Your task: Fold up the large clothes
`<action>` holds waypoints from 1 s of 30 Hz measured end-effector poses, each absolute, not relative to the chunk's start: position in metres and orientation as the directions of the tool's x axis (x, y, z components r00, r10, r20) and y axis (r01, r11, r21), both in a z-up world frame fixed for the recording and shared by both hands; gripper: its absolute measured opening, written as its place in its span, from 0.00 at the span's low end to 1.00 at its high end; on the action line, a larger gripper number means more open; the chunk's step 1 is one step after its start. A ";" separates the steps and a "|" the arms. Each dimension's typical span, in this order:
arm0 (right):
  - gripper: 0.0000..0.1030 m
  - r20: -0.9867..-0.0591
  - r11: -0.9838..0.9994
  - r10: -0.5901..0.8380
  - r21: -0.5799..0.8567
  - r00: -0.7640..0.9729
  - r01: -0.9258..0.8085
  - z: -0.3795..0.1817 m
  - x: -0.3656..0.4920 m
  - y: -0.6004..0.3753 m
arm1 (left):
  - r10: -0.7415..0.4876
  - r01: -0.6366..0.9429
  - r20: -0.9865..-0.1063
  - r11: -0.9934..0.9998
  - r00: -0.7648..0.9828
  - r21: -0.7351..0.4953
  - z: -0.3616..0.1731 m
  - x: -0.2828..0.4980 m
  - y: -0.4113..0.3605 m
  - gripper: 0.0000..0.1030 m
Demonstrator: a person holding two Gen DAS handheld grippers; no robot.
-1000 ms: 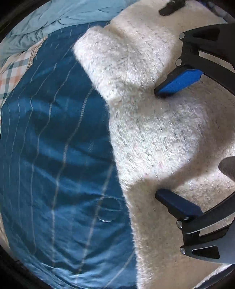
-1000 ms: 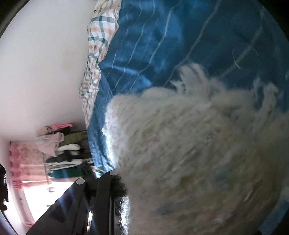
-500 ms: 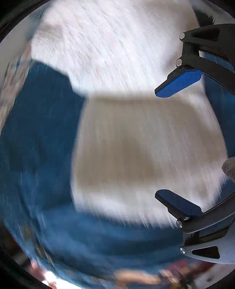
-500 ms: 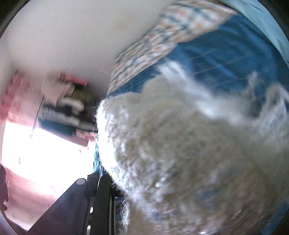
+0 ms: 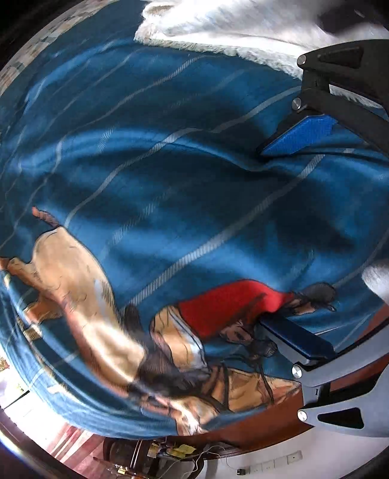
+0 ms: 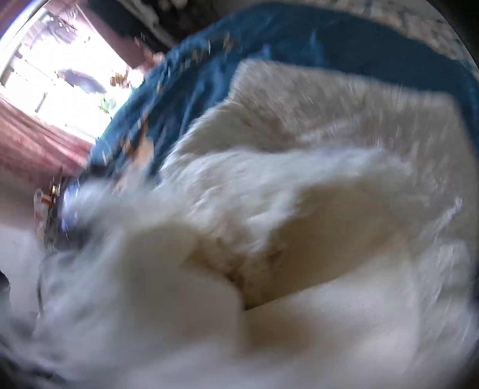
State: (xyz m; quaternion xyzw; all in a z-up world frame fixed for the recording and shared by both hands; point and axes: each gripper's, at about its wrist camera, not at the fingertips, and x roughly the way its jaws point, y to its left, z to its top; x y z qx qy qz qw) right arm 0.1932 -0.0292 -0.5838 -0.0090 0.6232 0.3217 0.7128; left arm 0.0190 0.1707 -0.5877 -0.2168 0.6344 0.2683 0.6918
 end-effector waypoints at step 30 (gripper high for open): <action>0.79 -0.827 0.827 0.561 0.555 -0.048 0.088 -0.557 0.285 -0.247 | -0.247 -0.534 -0.931 0.766 0.268 -0.356 -0.494 0.057 0.116 0.26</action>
